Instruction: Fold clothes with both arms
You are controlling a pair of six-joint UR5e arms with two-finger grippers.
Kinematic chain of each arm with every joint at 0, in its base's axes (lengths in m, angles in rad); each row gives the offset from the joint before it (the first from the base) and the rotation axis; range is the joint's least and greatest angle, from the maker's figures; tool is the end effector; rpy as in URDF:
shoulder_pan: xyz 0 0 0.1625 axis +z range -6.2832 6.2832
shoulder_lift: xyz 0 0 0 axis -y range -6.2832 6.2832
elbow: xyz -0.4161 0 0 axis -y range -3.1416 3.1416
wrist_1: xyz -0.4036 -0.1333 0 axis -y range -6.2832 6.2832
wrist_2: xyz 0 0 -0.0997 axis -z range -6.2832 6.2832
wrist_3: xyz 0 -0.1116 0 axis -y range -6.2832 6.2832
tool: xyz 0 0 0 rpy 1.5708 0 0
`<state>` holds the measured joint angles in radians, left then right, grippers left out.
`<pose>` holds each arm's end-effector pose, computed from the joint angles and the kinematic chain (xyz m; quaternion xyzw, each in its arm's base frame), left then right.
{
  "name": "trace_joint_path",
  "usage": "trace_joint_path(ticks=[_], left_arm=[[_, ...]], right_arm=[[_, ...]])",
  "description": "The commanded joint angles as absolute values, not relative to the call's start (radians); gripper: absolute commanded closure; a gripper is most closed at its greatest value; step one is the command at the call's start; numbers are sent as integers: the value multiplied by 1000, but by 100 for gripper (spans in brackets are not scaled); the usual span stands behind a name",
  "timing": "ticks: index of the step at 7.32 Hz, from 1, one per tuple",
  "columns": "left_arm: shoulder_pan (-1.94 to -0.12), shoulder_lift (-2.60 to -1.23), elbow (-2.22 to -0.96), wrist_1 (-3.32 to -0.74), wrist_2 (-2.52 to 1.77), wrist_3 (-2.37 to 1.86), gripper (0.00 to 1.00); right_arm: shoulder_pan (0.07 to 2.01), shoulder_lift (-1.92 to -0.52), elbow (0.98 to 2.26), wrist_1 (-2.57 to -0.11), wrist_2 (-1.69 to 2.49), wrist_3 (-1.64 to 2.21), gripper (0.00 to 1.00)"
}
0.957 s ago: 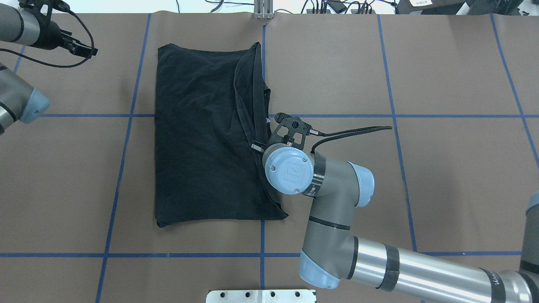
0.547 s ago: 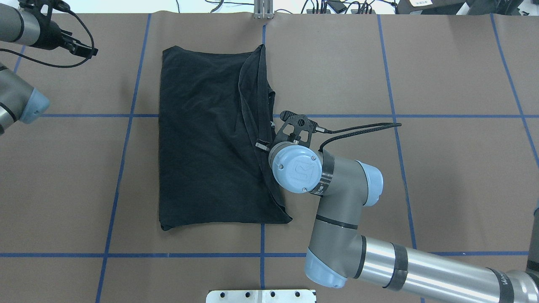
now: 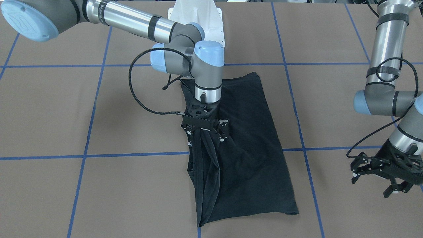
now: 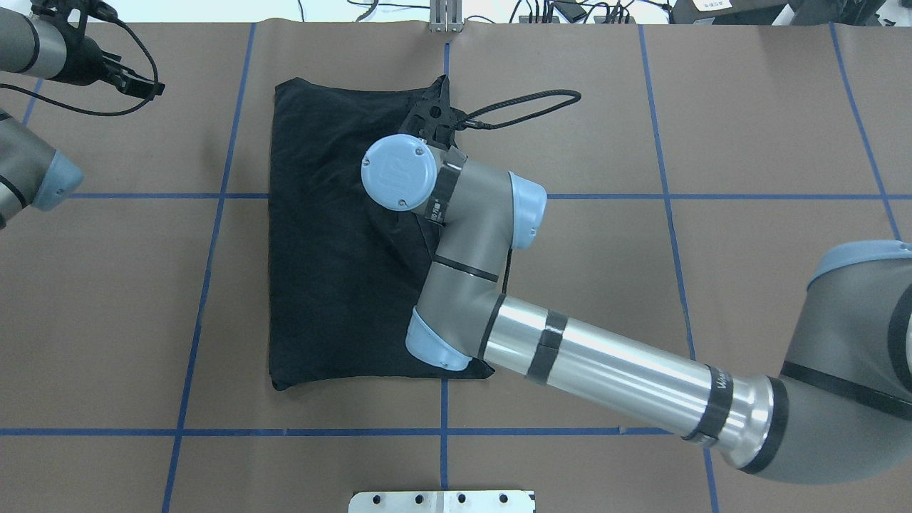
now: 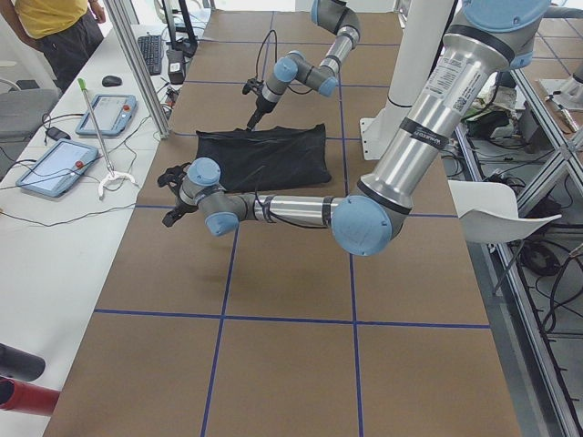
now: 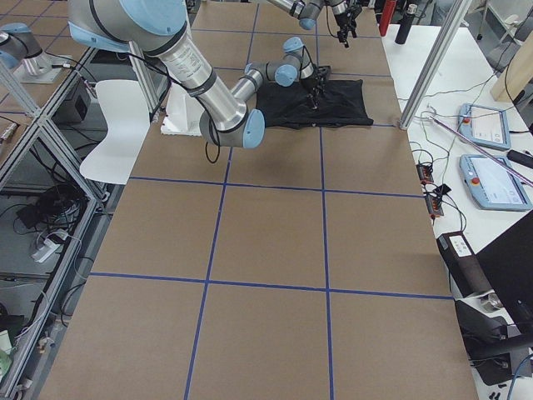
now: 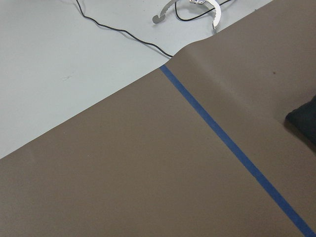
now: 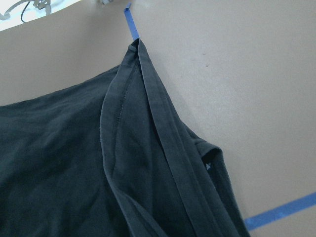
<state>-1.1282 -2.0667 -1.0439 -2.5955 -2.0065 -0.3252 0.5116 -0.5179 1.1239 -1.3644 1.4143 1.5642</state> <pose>0.2393 -0.7061 0.5126 0.3604 0.3505 0.1532 0.8508 -0.6603 -0.5436 0.1420 0.1703 -0.3624 0.2587 0.8791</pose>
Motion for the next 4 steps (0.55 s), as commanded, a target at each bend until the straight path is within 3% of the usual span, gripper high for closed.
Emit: trace_joint_path(ticks=[1, 3, 4], left_arm=[[-1127, -2049, -1063, -2595, -2006, -345, 0], [-1126, -2045, -1065, -2609, -2006, -362, 0], [-1126, -2045, -1065, -2609, -2006, -362, 0]], right_arm=[[535, -420, 941, -1362, 1425, 1549, 26], [535, -365, 869, -1362, 1425, 1548, 41], [532, -332, 818, -1362, 1430, 1548, 43]])
